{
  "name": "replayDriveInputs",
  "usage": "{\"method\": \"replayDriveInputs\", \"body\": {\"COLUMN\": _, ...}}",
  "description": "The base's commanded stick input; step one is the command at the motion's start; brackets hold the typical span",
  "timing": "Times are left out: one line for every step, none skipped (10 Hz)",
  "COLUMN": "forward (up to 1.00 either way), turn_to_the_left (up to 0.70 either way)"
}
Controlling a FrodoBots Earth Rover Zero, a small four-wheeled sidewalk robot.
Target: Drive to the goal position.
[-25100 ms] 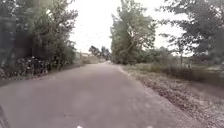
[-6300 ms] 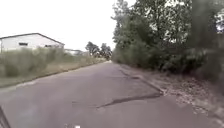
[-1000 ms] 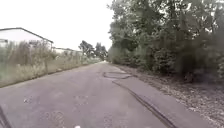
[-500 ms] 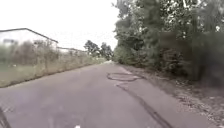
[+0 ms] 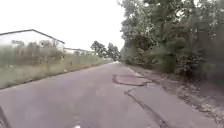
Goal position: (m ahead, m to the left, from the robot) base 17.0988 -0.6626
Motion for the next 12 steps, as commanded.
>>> {"method": "replayDriveInputs", "body": {"forward": 1.00, "turn_to_the_left": -0.11}}
{"method": "replayDriveInputs", "body": {"forward": 1.00, "turn_to_the_left": -0.11}}
{"method": "replayDriveInputs", "body": {"forward": 1.00, "turn_to_the_left": -0.11}}
{"method": "replayDriveInputs", "body": {"forward": 1.00, "turn_to_the_left": -0.11}}
{"method": "replayDriveInputs", "body": {"forward": 1.00, "turn_to_the_left": -0.11}}
{"method": "replayDriveInputs", "body": {"forward": 1.00, "turn_to_the_left": -0.11}}
{"method": "replayDriveInputs", "body": {"forward": 1.00, "turn_to_the_left": -0.11}}
{"method": "replayDriveInputs", "body": {"forward": 1.00, "turn_to_the_left": -0.11}}
{"method": "replayDriveInputs", "body": {"forward": 1.00, "turn_to_the_left": -0.10}}
{"method": "replayDriveInputs", "body": {"forward": 1.00, "turn_to_the_left": -0.06}}
{"method": "replayDriveInputs", "body": {"forward": 1.00, "turn_to_the_left": -0.06}}
{"method": "replayDriveInputs", "body": {"forward": 1.00, "turn_to_the_left": -0.06}}
